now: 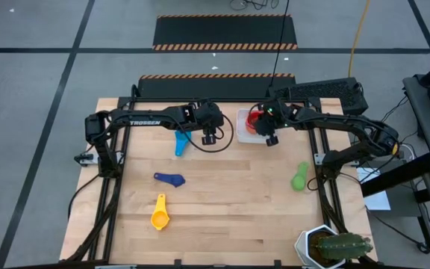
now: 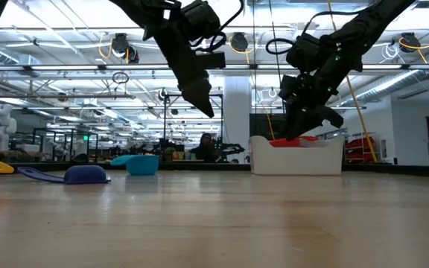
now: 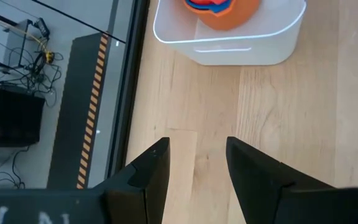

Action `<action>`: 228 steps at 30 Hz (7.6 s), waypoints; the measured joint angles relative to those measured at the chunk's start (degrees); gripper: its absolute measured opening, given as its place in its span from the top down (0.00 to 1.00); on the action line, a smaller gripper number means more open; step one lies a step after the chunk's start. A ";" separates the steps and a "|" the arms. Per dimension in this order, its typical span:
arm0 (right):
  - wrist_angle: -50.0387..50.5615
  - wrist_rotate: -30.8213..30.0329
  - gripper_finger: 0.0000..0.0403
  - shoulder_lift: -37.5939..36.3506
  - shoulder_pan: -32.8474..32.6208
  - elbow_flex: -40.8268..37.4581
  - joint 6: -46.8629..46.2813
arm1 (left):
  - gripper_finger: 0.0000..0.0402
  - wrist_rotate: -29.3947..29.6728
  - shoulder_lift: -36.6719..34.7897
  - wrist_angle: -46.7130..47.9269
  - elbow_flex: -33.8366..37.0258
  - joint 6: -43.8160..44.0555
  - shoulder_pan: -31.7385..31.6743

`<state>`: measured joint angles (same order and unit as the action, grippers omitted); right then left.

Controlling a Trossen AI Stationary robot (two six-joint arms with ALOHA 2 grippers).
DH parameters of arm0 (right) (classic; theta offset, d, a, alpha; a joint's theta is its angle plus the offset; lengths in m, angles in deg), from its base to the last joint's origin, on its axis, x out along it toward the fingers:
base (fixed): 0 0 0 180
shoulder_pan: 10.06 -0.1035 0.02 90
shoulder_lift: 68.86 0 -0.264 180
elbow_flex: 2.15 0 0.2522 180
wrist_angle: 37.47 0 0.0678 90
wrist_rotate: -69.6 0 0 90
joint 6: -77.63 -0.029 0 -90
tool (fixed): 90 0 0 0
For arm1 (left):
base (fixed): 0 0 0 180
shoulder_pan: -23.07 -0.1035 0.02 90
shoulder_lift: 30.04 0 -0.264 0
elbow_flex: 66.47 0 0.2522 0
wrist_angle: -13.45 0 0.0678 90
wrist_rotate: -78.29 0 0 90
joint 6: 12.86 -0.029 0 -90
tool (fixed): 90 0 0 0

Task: Nest measuring cups in basket
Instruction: Stack the red measuring cup on top of the blue measuring cup in the white bin, then stack the light blue measuring cup on top of the red measuring cup in the white bin

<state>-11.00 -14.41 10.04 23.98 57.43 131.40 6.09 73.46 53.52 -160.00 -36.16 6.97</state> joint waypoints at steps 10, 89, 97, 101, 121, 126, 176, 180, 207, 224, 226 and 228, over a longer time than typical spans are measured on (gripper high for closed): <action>-2.71 -16.59 0.69 -4.84 -2.26 0.00 -5.82 | 0.60 0.00 0.00 -0.02 0.00 0.00 0.02; 2.17 -21.21 0.92 -0.09 4.40 0.92 -14.68 | 0.60 -1.81 0.02 -3.57 0.00 -0.92 0.10; 2.31 -21.47 0.92 -0.09 1.20 0.90 -17.14 | 0.60 -1.81 0.02 -3.37 0.00 -0.92 0.11; 3.55 -24.09 0.92 -0.66 -1.09 0.79 -17.44 | 0.60 -1.81 0.02 -3.36 0.00 -0.92 0.10; 13.53 -23.71 0.92 -4.26 -7.86 0.72 -30.98 | 0.60 -1.81 0.02 -3.35 0.00 -0.59 0.37; 13.64 -23.72 0.92 -5.05 -9.46 0.72 -33.47 | 0.60 -1.80 0.02 -3.35 0.02 -0.92 0.79; 7.65 -2.85 0.92 -11.50 -24.79 -4.68 -41.91 | 0.38 11.31 -2.03 33.17 13.57 -13.43 4.87; 7.65 -2.85 0.92 -11.50 -24.79 -4.68 -41.08 | 0.38 11.78 -1.99 26.26 16.77 -19.41 3.75; 0.25 -3.02 0.92 -11.50 -24.79 -4.70 -40.78 | 0.94 2.62 -1.99 14.10 17.36 -13.68 -0.49; -6.03 -20.13 0.92 -11.50 -30.32 -4.70 -35.48 | 0.98 -2.38 -2.01 12.95 -0.55 16.04 3.87; -5.77 -23.10 0.92 -11.50 -31.68 -4.70 -33.79 | 0.97 -2.58 -2.01 11.54 -2.08 16.71 4.65; -4.21 -27.32 0.92 -12.03 -33.04 -4.70 -32.26 | 0.96 -2.54 -2.01 8.68 -2.98 17.76 5.19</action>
<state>-15.21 -41.73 -1.99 -9.05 52.73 99.14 3.55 71.45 62.20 -162.98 -18.40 12.17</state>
